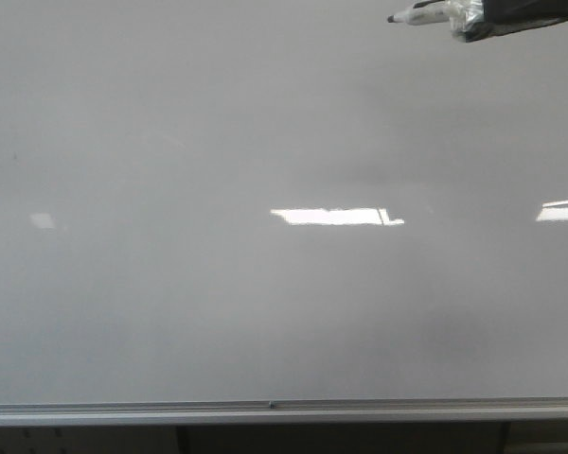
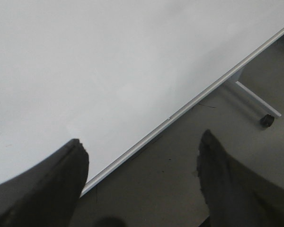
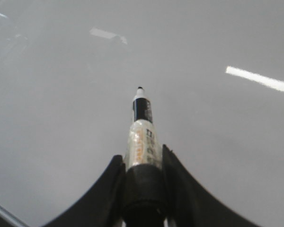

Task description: Write number 2 on whiteboard

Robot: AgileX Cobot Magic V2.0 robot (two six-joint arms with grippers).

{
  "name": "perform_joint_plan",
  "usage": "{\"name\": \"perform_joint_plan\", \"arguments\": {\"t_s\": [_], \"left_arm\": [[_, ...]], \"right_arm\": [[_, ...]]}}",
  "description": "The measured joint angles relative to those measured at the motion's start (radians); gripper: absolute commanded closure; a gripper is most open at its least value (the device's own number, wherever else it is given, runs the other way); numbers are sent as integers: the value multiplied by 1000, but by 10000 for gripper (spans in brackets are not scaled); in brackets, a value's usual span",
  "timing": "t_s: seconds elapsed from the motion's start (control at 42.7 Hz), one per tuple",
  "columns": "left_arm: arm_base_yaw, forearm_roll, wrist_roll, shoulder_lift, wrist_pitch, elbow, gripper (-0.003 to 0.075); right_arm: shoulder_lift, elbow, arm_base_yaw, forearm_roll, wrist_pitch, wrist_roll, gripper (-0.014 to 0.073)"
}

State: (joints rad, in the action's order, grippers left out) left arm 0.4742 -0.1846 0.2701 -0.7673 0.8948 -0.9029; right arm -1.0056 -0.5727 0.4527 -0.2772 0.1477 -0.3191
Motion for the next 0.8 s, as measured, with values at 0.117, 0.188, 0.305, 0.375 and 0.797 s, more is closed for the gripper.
{"name": "perform_joint_plan", "arguments": {"t_s": [0.117, 0.188, 0.305, 0.375, 0.797], "left_arm": [[0, -2, 0, 0, 0, 0, 241], [0, -2, 0, 0, -1, 0, 241], [0, -2, 0, 0, -1, 0, 241], [0, -2, 0, 0, -1, 0, 241], [0, -2, 0, 0, -1, 0, 241]], "right_arm": [[-68, 0, 0, -2, 123, -27, 662], [-108, 0, 0, -3, 188, -34, 662], [-175, 0, 0, -5, 264, -38, 662], [-213, 0, 0, -5, 297, -38, 662], [-376, -8, 0, -7, 441, -38, 662]]}}
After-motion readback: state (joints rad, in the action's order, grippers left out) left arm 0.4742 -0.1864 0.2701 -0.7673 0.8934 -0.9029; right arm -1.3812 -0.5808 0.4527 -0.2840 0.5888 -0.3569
